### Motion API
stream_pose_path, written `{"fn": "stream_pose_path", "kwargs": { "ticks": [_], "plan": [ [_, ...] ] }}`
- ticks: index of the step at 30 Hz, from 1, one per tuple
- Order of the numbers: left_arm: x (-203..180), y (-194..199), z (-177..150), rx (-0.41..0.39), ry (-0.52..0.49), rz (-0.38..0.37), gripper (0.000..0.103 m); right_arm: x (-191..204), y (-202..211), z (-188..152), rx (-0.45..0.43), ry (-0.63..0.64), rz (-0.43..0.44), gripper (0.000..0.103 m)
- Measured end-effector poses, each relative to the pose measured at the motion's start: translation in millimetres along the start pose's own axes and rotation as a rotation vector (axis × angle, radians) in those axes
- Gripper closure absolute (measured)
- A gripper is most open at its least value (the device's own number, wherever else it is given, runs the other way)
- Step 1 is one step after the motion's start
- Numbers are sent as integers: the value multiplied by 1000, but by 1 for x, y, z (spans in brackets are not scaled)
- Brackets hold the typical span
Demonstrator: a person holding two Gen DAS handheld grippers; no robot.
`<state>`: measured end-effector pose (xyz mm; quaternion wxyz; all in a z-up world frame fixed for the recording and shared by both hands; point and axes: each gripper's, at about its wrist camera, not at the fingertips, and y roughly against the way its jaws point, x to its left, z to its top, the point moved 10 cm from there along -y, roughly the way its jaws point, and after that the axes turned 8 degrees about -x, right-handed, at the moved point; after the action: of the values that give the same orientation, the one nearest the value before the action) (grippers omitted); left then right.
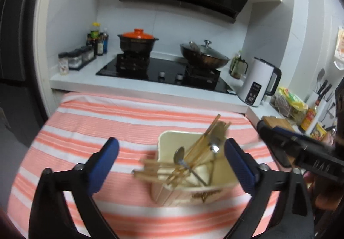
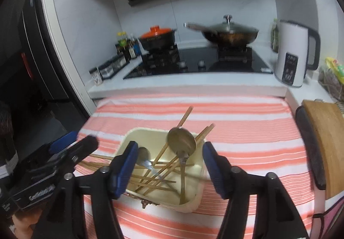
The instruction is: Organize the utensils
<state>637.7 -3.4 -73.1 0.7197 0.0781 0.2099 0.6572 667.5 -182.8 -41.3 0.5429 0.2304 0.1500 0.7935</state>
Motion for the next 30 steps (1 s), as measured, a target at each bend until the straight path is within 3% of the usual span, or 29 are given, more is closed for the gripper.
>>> {"fn": "stream_pose_path", "kwargs": {
  "ticks": [4,9,14,20,30],
  "plan": [
    [0,66,-12,-4,-14,21,1,9,70,9,-96,68,-43,16],
    [-3,145,-38,-47,-3,59,0,25,157,-21,-170,86,-106,10],
    [-3,196,-55,-32,-79,201,0,43,218,-63,-182,111,-146,10],
    [-9,241,-62,-35,-108,215,0,65,255,-83,-169,149,-155,10],
    [-16,277,-69,-27,-132,238,0,85,286,-94,-175,172,-163,10]
  ]
}}
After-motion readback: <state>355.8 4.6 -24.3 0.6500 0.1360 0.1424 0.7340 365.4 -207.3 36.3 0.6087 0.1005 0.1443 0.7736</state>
